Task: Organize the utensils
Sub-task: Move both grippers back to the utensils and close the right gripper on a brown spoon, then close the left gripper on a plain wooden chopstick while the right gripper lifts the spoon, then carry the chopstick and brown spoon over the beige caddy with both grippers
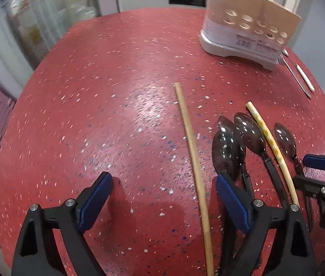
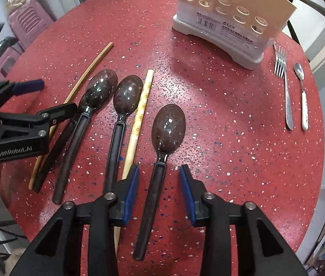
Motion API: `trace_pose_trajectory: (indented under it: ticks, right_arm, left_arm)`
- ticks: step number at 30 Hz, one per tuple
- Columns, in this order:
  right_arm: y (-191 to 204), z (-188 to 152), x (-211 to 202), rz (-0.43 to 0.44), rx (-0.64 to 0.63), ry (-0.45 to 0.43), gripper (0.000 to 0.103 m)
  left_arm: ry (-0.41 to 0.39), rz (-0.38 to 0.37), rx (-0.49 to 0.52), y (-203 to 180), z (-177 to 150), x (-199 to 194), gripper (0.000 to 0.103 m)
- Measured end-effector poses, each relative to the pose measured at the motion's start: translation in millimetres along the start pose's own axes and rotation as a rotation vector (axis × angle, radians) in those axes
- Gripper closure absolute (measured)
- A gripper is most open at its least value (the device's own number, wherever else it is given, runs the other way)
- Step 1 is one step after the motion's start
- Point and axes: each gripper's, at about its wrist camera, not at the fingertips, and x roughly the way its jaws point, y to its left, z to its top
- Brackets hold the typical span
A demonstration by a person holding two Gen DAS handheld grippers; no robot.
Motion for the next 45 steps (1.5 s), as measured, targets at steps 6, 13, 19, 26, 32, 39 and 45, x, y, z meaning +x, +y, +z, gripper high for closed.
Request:
trace_pose_trajectory:
  ticks: [6,13,19,26,32,39,45]
  right_arm:
    - [-15.2,-5.1,-5.0,0.043,0.001,-0.024,0.09]
    - [-45.2,-15.1,-7.6,0.156,0.052,-0.063,0.09]
    - [-67.8,-23.7,-18.9,0.21,0.08,-0.121,0.09]
    - [-86.6,-31.7,-38.2,0.252,0.085,-0.207,0.09]
    - [-98.0,-38.5,-52.5,0.282,0.096,-0.279,0.09]
    - [-110.9,-39.9,-81.0,0.302,0.111,-0.37,0.09]
    - [-119.5,-24.7,-106.7,0.302,0.138,-0.439,0.09]
  left_arm:
    - [0.073,-0.043,0.061,-12.5,15.5,-3.0,0.011]
    - [0.138,-0.079,0.143,-34.9,27.7,-5.9,0.043]
    - [0.127,-0.08,0.19,-56.6,25.6,-14.0,0.072]
    - [0.007,-0.102,0.083,-52.3,-1.6,-40.5,0.072]
    - [-0.129,-0.126,-0.047,-35.1,-11.5,-72.3,0.072]
    - [-0.308,-0.16,-0.124,-32.6,1.2,-121.8,0.072]
    - [-0.417,-0.203,-0.145,-35.0,25.7,-155.7,0.072]
